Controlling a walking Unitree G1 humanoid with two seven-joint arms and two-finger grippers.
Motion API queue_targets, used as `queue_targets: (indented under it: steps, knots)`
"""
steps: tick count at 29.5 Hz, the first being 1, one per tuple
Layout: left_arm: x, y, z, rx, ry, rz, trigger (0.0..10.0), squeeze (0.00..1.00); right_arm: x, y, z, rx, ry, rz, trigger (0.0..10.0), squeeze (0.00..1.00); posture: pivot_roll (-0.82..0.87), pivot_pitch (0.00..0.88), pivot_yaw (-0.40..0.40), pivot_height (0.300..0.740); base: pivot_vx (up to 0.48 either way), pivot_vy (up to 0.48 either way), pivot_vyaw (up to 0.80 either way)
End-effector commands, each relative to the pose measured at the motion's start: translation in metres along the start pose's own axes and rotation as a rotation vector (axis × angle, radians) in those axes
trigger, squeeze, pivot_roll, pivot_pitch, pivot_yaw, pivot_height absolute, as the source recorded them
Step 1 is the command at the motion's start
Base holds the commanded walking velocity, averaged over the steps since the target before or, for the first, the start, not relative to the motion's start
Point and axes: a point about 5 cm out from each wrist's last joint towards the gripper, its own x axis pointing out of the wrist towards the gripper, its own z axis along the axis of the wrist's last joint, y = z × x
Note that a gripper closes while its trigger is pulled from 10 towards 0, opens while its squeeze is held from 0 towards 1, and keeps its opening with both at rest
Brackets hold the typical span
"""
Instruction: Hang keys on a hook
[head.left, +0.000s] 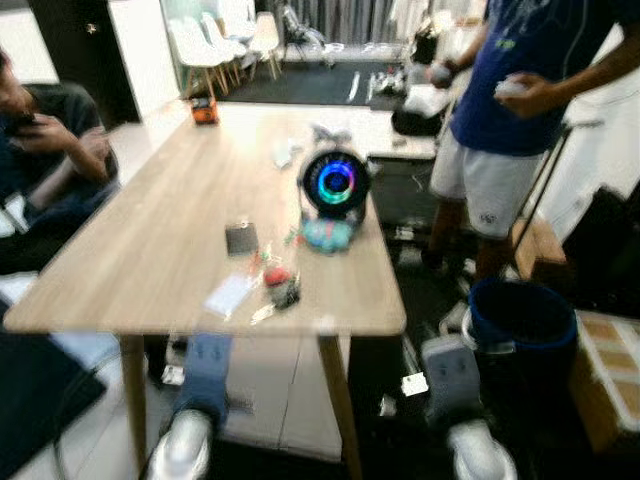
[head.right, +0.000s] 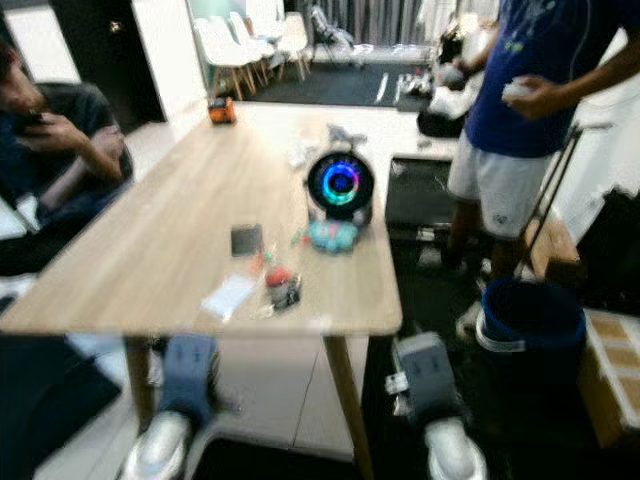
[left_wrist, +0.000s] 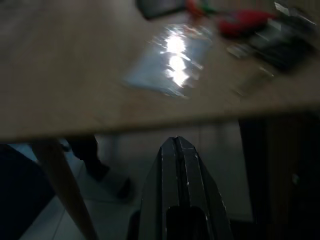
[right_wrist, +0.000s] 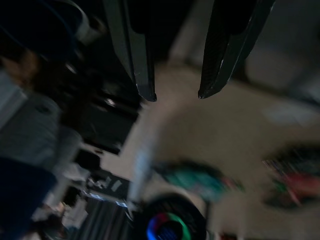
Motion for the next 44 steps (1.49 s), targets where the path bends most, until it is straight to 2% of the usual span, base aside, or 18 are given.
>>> queue_targets:
  steps: [1, 3, 8, 14, 16, 19, 23, 27, 34, 37, 39, 41, 44]
  knots:
    - [0.0, 0.005, 0.012, -0.005, -0.035, -0.015, 10.0, 0.0, 0.001, -0.009, 0.005, 0.001, -0.006, -0.028, 10.0, 0.0, 0.01, 0.13, 0.06, 0.74, 0.322, 0.0, 0.0]
    - [0.002, 0.006, 0.033, 0.001, -0.11, -0.041, 10.0, 0.0, 0.003, -0.012, 0.016, 0.004, -0.046, -0.044, 10.0, 0.0, 0.02, 0.131, 0.059, 0.74, 0.322, 0.0, 0.0]
    - [0.002, 0.005, 0.036, 0.008, -0.122, -0.047, 10.0, 0.0, 0.004, -0.013, 0.02, 0.0, -0.061, -0.046, 10.0, 0.0, 0.02, 0.131, 0.06, 0.74, 0.322, 0.0, 0.0]
    - [-0.001, -0.011, 0.039, 0.06, -0.14, -0.109, 10.0, 0.0, 0.006, -0.013, 0.028, -0.011, -0.075, -0.045, 10.0, 0.0, 0.01, 0.13, 0.065, 0.74, 0.299, 0.0, 0.0]
    - [-0.001, -0.011, 0.039, 0.06, -0.14, -0.109, 10.0, 0.0, 0.006, -0.013, 0.028, -0.011, -0.075, -0.045, 10.0, 0.0, 0.01, 0.13, 0.065, 0.74, 0.277, 0.0, 0.0]
    - [-0.002, -0.013, 0.037, 0.096, -0.132, -0.132, 10.0, 0.0, 0.003, -0.012, 0.025, -0.018, -0.056, -0.039, 10.0, 0.0, 0.01, 0.128, 0.064, 0.74, 0.256, 0.0, 0.0]
    - [-0.007, -0.026, 0.04, 0.185, -0.094, -0.251, 10.0, 0.0, 0.001, -0.012, 0.02, -0.02, -0.025, -0.033, 10.0, 0.0, 0.01, 0.126, 0.063, 0.74, 0.0, 0.0, 0.0]
    - [-0.011, -0.032, 0.035, 0.244, -0.042, -0.313, 10.0, 0.0, 0.0, -0.012, 0.018, -0.022, -0.012, -0.03, 10.0, 0.0, 0.01, 0.126, 0.064, 0.74, 0.0, 0.0, 0.0]
    - [-0.021, -0.042, 0.031, 0.255, 0.022, -0.43, 10.0, 0.0, -0.001, -0.011, 0.017, -0.026, -0.002, -0.02, 10.0, 0.0, 0.01, 0.126, 0.064, 0.74, 0.0, 0.0, 0.0]
    - [-0.032, -0.049, 0.032, 0.28, 0.063, -0.559, 10.0, 0.0, -0.001, -0.014, 0.015, -0.033, 0.005, -0.023, 10.0, 0.0, 0.02, 0.132, 0.066, 0.74, 0.0, 0.0, 0.0]
    - [-0.033, -0.051, 0.034, 0.287, 0.066, -0.58, 10.0, 0.0, -0.001, -0.015, 0.015, -0.034, 0.007, -0.024, 10.0, 0.0, 0.02, 0.132, 0.066, 0.74, 0.0, 0.0, 0.0]
    - [-0.036, -0.059, 0.039, 0.274, 0.061, -0.628, 10.0, 0.0, 0.0, -0.016, 0.014, -0.037, 0.011, -0.027, 10.0, 0.0, 0.02, 0.136, 0.066, 0.74, 0.0, 0.0, 0.0]
    - [-0.032, -0.067, 0.044, 0.25, 0.055, -0.622, 10.0, 0.0, 0.001, -0.017, 0.014, -0.038, 0.014, -0.029, 10.0, 0.0, 0.02, 0.139, 0.067, 0.74, 0.0, 0.0, 0.0]
